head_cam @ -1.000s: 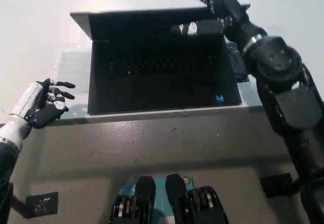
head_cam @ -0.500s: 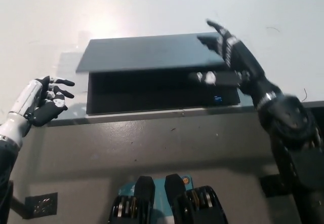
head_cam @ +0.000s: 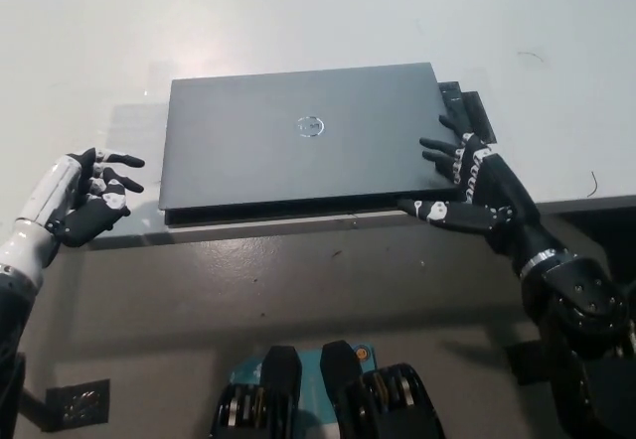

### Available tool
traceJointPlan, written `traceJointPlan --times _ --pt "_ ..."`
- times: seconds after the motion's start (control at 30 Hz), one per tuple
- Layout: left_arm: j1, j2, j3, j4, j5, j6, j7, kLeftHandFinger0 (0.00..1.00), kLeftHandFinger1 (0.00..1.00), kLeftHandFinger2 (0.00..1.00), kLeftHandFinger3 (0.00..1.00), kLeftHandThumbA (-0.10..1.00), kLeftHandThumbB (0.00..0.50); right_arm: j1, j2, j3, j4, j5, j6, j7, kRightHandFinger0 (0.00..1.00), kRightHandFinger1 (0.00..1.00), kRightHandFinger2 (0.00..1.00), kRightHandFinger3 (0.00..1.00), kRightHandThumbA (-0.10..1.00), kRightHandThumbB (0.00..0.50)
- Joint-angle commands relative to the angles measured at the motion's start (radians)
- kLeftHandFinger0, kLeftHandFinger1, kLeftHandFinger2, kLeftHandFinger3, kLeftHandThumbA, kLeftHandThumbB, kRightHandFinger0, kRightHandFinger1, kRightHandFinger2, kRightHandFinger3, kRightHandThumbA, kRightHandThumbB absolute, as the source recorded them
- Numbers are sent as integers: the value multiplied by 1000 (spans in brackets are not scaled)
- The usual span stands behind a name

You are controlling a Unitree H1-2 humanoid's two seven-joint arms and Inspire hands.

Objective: The robot uses its right hand to push down on the lid of a laptop kept in the middle of the desk to close it

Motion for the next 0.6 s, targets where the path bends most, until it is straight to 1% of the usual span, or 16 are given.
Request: traceJointPlan --times 0.0,0.03,0.07,0.1,0.2,0.27,0.3,0.33,0.37,0.4,0.43,0.47,0.5,0.53,0.57 --pt "-43 33 14 -19 13 12 -3 278 374 498 614 -88 8 10 26 -28 16 36 1 -17 911 824 830 993 1000 315" --pt "-43 31 17 -13 6 -1 -3 278 368 494 609 -99 8 11 33 -24 27 21 -5 -26 893 810 816 999 1000 302" --pt "-47 34 18 -14 6 4 -5 294 377 498 611 -100 6 11 35 -23 36 18 -17 -24 887 807 813 1000 1000 294" --pt "-48 35 18 -13 4 0 -7 297 378 499 612 -100 4 11 38 -21 38 14 -14 -27 903 814 813 1000 1000 301" --pt "-56 38 15 -10 5 -3 -11 304 377 491 610 -100 10 18 53 -25 45 16 -6 -35 957 829 819 1000 1000 279" --pt "-62 39 14 -10 6 -1 -12 300 369 480 599 -100 12 26 64 -28 50 18 1 -42 958 839 834 1000 1000 268" --pt "-63 40 13 -10 7 0 -13 299 367 477 595 -100 11 29 67 -28 52 19 3 -44 956 844 844 1000 1000 269" --pt "-63 41 11 -13 10 5 -13 304 367 475 587 -100 10 33 69 -26 64 12 4 -50 947 849 837 1000 1000 285" --pt "-63 41 10 -15 12 9 -13 309 369 477 586 -100 10 34 69 -25 72 10 4 -51 946 851 835 999 1000 284" --pt "-62 43 7 -14 15 2 -14 320 376 481 589 -100 6 38 69 -25 76 7 -1 -51 949 857 830 1000 1000 273" --pt "-60 43 8 -15 16 -1 -12 309 367 474 583 -100 13 40 69 -25 76 5 0 -53 953 863 829 1000 1000 255" --pt "-59 41 9 -16 17 -3 -9 305 363 471 579 -100 13 43 69 -26 75 4 2 -56 955 867 829 1000 1000 250" --pt "-58 43 8 -15 19 -3 -9 305 363 472 580 -100 13 42 67 -28 81 7 -4 -53 953 866 825 1000 1000 261" --pt "-56 41 8 -13 18 -4 -9 305 364 473 581 -100 13 42 64 -31 76 13 -6 -49 960 866 820 1000 1000 256" --pt "-54 37 13 -10 12 -6 -7 308 365 471 578 -100 17 42 61 -35 53 22 -1 -42 967 867 827 999 1000 263"
